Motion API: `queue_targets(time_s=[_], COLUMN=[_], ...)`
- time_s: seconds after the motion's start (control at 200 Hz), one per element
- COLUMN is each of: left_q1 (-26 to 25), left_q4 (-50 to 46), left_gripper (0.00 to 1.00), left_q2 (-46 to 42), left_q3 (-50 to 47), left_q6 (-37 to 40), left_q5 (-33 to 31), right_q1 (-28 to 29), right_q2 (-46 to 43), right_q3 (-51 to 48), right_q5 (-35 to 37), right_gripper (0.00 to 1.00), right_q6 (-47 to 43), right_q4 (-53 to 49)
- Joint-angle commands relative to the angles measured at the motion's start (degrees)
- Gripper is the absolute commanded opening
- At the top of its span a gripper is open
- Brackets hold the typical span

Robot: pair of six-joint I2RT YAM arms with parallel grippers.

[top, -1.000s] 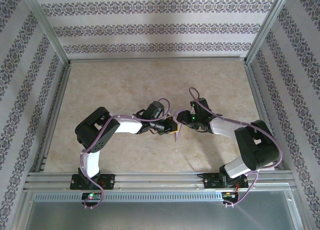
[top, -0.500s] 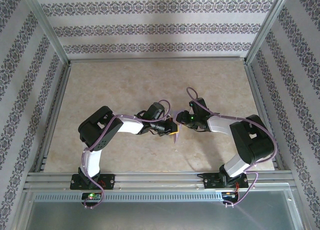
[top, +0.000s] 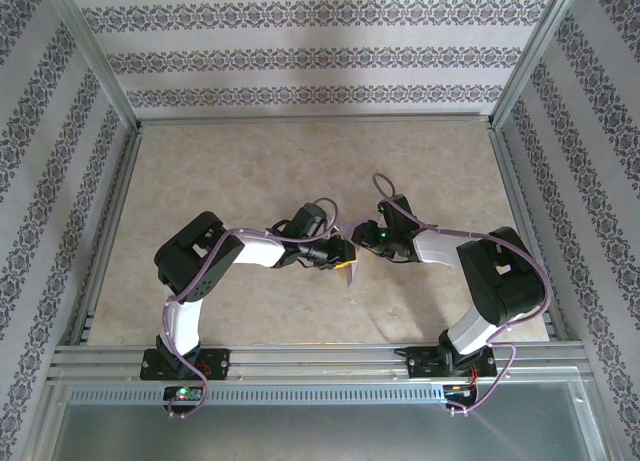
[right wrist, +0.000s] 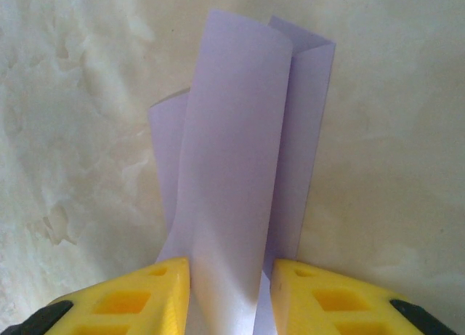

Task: Fold a paper plane with a square sheet of paper (fold left side to right side)
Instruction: Fold the wing for the fifth time at the center of the table.

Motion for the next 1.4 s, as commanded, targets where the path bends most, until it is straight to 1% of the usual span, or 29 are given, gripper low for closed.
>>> queue_targets(time_s=[0.0, 0.155, 0.455, 0.545, 0.74, 0.929, 1.154, 1.399], left_q1=[1.9, 3.1, 3.2, 3.2, 3.3, 3.6, 4.1, 4.6], left_q4=[-1.2, -0.4, 1.6, 1.7, 1.9, 1.6, 0.1, -1.5], left_gripper=[0.26, 0.27, 0.27, 0.23, 0.12, 0.05, 0.00, 0.00], left_q2=[-2.8, -1.8, 2.1, 2.5, 3.3, 3.6, 3.0, 1.9], left_q3=[-1.1, -0.9, 1.4, 1.6, 2.0, 2.1, 1.6, 1.4], left_q6=[1.1, 0.7, -0.7, -0.7, -0.7, -0.5, 0.3, 1.5], left_q5=[-0.1, 0.4, 1.7, 1.6, 0.8, 0.2, -1.0, -1.7], right_q1=[0.9, 0.9, 1.0, 1.1, 1.2, 1.2, 1.3, 1.3], right_q2=[2.2, 2.2, 2.2, 2.3, 2.6, 2.7, 2.7, 2.9], right_q3=[0.2, 0.1, 0.0, 0.1, 0.2, 0.3, 0.4, 0.6], right_q5=[0.7, 0.7, 0.6, 0.6, 0.6, 0.6, 0.6, 0.3], right_gripper=[0.38, 0.38, 0.38, 0.38, 0.38, 0.38, 0.38, 0.38], right_q6=[0.4, 0.4, 0.5, 0.4, 0.3, 0.1, -0.2, -0.3], right_q4=[-1.0, -1.1, -1.2, -1.3, -1.5, -1.6, -1.9, -1.9])
